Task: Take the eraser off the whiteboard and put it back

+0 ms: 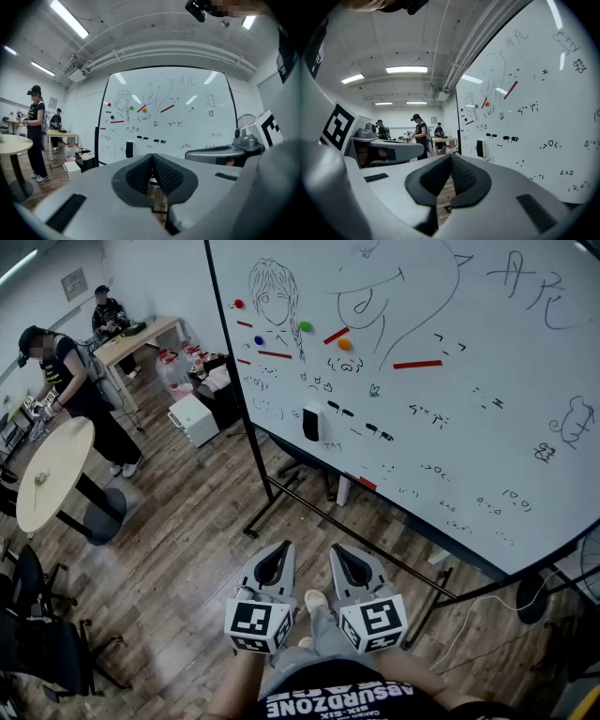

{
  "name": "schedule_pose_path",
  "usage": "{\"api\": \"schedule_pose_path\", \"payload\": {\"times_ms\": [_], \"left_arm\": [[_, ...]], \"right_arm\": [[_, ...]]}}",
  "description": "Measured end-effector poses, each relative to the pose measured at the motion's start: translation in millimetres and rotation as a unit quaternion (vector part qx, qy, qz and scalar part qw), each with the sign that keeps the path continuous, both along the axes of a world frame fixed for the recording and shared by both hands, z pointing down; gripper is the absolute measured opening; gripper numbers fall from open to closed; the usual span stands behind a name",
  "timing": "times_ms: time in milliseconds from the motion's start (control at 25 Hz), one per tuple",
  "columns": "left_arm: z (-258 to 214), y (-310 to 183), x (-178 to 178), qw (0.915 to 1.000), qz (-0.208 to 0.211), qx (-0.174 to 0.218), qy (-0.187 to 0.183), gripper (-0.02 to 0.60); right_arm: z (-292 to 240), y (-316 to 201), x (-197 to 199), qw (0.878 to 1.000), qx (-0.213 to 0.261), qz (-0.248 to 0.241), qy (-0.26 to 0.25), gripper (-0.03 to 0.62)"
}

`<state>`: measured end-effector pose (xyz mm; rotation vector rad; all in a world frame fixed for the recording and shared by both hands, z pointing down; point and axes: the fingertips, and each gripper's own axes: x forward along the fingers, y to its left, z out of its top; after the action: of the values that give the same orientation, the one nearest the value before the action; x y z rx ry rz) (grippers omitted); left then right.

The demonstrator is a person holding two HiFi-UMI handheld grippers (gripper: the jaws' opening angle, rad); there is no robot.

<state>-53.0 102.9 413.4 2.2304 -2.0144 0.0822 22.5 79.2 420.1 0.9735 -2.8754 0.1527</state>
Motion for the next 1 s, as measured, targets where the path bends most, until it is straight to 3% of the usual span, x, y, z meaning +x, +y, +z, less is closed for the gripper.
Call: {"api": "schedule_pose_path", "payload": {"times_ms": [1000], "left_arm": [[-7, -94, -45, 0.9999, 0.013, 0.002, 0.003, 0.012]], "right_arm": [[8, -84, -46, 1.0, -0.003, -0.003, 0.009, -0.002]]}}
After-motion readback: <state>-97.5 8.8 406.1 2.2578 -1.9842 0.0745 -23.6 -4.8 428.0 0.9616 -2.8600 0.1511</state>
